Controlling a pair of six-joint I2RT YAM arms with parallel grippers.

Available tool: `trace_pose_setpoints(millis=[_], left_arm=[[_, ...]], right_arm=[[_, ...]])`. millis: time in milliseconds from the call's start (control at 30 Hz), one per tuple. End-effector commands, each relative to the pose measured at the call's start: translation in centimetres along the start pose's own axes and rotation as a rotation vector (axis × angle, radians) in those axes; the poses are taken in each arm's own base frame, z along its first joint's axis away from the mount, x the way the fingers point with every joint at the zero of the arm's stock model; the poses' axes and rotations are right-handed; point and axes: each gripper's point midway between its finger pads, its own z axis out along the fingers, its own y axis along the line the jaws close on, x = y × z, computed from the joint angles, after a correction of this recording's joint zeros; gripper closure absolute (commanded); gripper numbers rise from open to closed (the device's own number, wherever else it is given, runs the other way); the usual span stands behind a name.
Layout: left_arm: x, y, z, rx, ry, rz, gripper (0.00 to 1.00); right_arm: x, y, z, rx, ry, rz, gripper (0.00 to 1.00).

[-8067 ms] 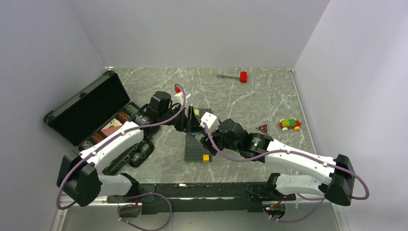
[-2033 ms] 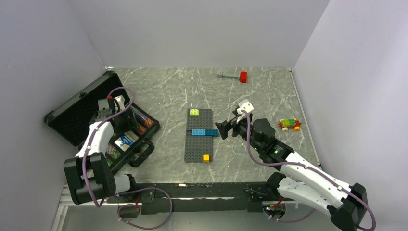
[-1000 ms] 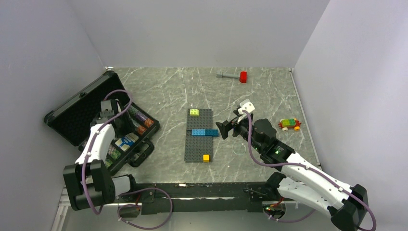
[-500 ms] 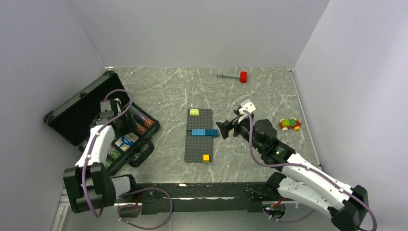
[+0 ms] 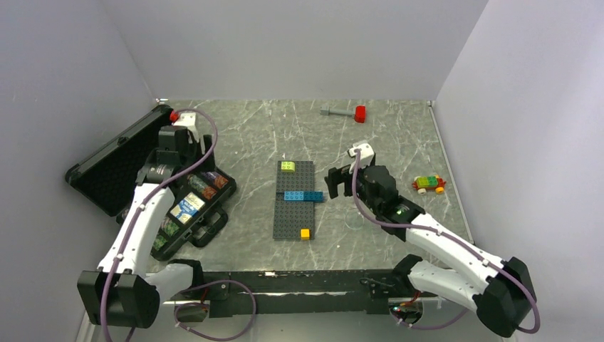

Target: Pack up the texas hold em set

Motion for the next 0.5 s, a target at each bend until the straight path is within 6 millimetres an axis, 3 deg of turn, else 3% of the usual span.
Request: trace_pose_setpoints(millis=[0,133,267,367,467], left_arm=[[-6.0,-2.4,-0.4,0.069,-0.164,0.086,0.16],[-7.1,-4.0,0.4,0.133,-0.233,0.097,0.16],[-5.2,-4.4,0.8,0.157,-0.201,0.094,0.16],[-5.2,-5.8,0.1,0.220,-0.217,0.089,0.16],[-5.0,-6.8,-0.2,0.259,-0.208,0.084,0.16]], right_arm=[[-0.9,-2.5,0.9,0.076,0.040,0.130,0.00],[3.0,-6.8,1.3,0.233,0.223,0.269,0.00],[7.2,-10.8,0.4,0.388,0.388,0.372,0.00],[9.9,-11.5,-0.4,0.438,0.496,0.378,0.00],[12.1,-10.4,-1.1,0.409,0.605,0.387,0.00]])
